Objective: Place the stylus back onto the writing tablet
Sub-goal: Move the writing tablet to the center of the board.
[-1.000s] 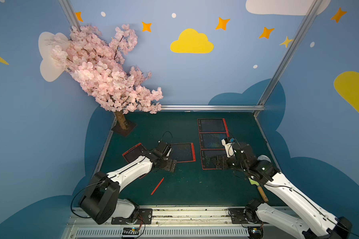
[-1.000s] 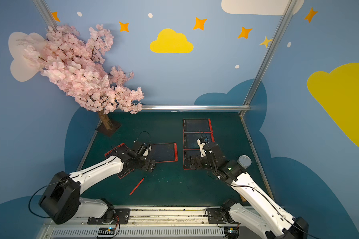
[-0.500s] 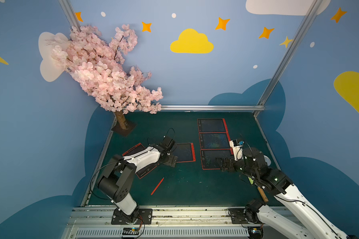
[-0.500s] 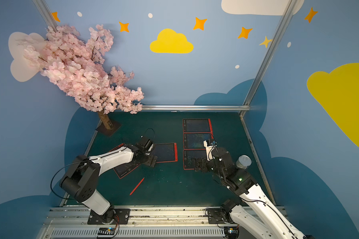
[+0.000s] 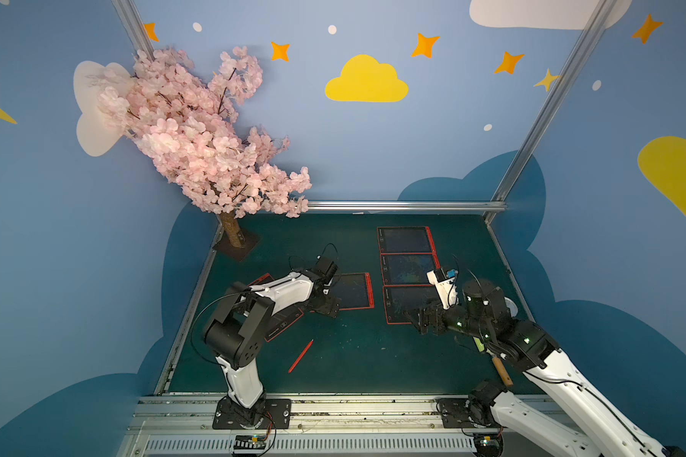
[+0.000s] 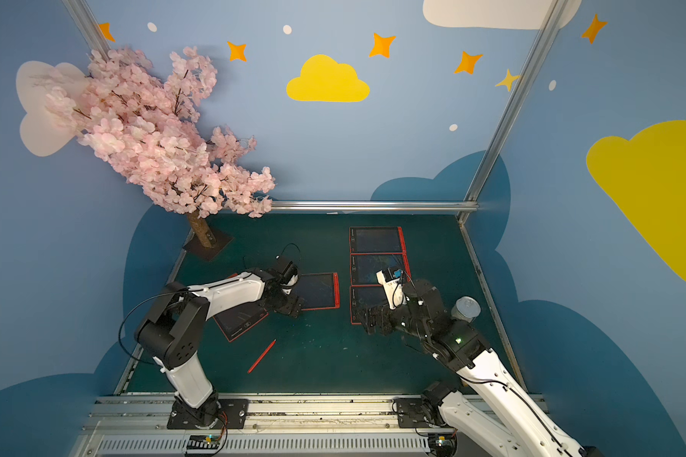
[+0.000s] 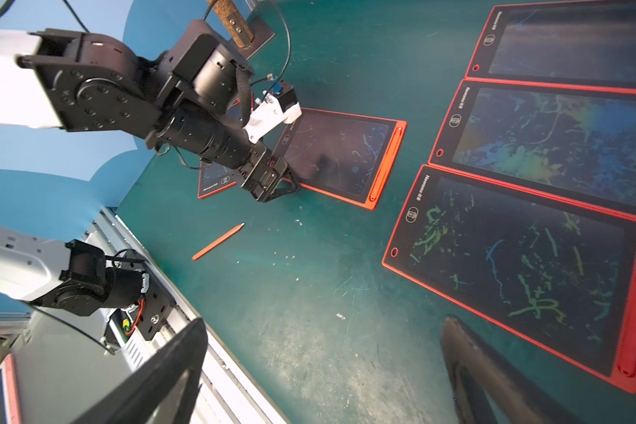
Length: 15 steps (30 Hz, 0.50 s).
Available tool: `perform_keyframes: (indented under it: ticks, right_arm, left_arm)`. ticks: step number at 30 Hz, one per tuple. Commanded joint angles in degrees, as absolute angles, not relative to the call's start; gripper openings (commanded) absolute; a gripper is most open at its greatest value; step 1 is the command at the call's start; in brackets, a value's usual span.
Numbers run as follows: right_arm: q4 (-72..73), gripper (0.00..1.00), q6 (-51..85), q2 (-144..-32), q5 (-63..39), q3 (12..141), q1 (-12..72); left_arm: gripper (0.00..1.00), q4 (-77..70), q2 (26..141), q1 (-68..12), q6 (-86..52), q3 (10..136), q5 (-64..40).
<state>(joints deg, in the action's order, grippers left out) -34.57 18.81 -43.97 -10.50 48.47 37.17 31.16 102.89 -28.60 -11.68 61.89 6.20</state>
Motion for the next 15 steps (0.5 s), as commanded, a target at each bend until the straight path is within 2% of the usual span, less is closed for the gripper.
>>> perform_keyframes:
  ticks: [1,15]
  right_arm:
    - [-34.0,0.97,18.4,-44.3,-11.6,49.9,36.9]
    - [-34.1,0.96,19.4,-44.8,-11.6,48.5,36.9]
  left_arm:
    - [0.99,31.7,106.5,-28.0,-12.7,62.7,4.9]
    - [0.99,32.6,115.8,-26.0,-11.6,76.3,3.5]
